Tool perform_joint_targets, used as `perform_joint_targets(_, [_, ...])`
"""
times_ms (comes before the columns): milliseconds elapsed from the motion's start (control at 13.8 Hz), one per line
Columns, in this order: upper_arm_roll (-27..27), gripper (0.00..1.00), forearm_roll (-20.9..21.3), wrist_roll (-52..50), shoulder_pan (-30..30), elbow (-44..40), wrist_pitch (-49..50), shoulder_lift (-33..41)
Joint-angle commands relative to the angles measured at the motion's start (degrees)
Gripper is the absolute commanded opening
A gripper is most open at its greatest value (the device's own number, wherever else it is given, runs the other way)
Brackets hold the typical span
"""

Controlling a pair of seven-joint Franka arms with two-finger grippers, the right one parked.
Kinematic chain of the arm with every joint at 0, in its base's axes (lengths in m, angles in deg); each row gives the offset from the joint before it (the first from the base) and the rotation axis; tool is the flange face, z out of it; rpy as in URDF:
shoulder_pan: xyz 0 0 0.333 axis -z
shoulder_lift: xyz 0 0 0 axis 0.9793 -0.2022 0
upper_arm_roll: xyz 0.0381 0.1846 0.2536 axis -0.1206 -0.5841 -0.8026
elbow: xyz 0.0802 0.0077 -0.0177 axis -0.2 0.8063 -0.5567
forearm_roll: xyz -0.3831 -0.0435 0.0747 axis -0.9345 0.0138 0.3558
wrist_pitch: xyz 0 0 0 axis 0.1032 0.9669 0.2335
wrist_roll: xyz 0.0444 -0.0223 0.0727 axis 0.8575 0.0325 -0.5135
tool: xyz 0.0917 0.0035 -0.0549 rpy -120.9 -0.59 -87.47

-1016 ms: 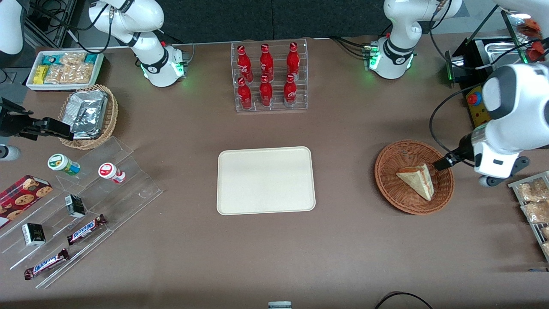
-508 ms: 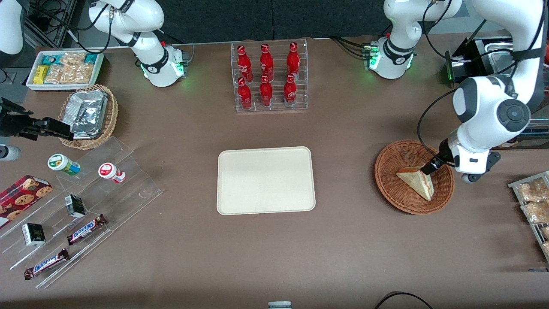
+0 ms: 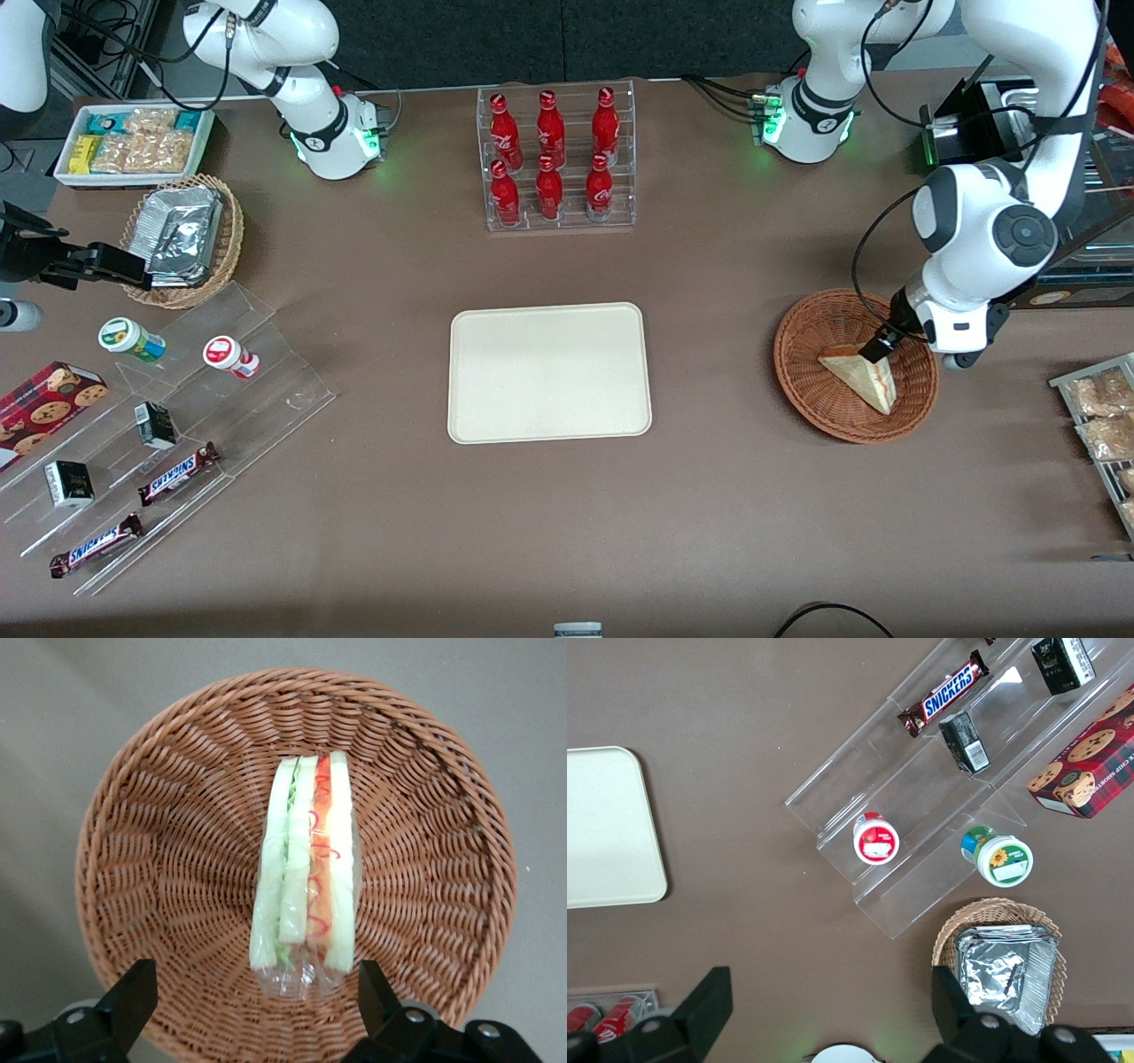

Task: Place sandwich from basket to tray
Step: 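Lower the left gripper and close it on the wrapped sandwich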

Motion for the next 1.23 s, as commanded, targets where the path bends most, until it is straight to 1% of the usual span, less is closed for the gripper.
perform_joint_targets(0, [0.2,1.00,0.1,-3.1,0.2,0.5,-2.3,-0.4])
perform_joint_targets(726, [0.2,1.00,-0.2,-3.2,0.3,0.6,-6.6,-3.5])
perform_joint_targets(798, [0.2,0.96,-0.3,-3.3,0.3,0.5,-6.6,-3.8])
perform_joint_targets(871, [0.2,0.79,-0.3,-3.9,0.3,0.4,-6.9,-4.1])
perform_joint_targets(944, [0.4,0.52,-0.3,-5.3,0.5,-0.2,-7.2,-4.7])
perform_joint_targets(1016, [0.6,0.22,-0.3,-5.9,0.5,-0.9,-7.3,-5.3])
perform_joint_targets(1089, [0.6,0.00,-0.3,-6.0,0.5,-1.2,-7.3,-5.4])
perform_joint_targets(1161, [0.7,0.00,-0.3,-6.0,0.6,-2.2,-6.8,-5.5])
